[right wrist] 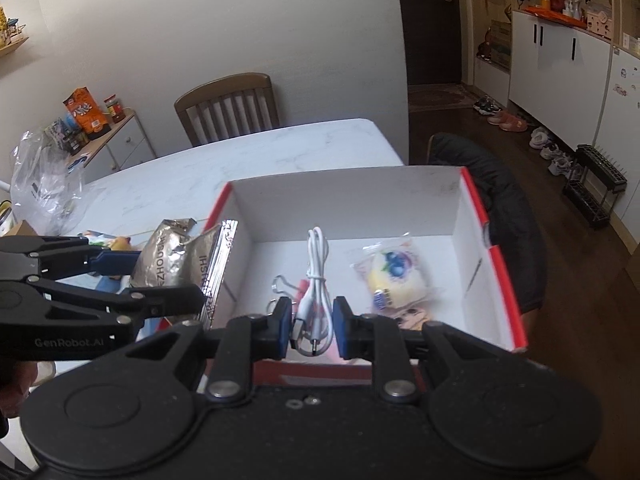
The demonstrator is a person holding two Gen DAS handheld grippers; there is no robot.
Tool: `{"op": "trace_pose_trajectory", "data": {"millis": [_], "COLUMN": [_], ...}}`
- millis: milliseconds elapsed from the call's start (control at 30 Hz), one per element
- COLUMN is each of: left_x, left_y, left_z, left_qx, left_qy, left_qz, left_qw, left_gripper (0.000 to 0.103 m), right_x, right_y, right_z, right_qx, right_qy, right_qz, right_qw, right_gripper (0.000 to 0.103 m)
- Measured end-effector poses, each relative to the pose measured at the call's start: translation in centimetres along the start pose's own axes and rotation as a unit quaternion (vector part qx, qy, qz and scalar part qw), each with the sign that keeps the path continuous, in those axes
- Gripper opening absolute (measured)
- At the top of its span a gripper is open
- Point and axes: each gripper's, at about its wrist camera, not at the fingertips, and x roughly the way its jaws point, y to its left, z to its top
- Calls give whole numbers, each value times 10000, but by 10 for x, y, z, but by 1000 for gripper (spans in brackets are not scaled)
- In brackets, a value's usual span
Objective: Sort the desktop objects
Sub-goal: 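Carry the foil packet and USB cable with both tools over the shoebox, then lower both tools into the box and open them to release the items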
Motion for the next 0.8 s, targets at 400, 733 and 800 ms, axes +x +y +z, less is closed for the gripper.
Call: {"op": "trace_pose_trajectory", "data": {"millis": [400,733,800], "left_x": [39,75,84], "left_y": [-14,-15,-15], "left_z": [27,50,53], "left_qx": [175,246,275], "left_qy": [217,455,536], "left_qz": [31,5,29], "left_qw": [9996,9987,9982], "left_gripper": [57,57,57], "right_x": [19,38,43], "right_y": [-32,-54,-56], "right_z": [8,11,11], "right_qx": [-2,141,163], "right_qy": [131,340,417], "right_qz": [-201,-271,-269], "right_qw": [9997,9990,9986], "right_gripper": [21,21,21]}}
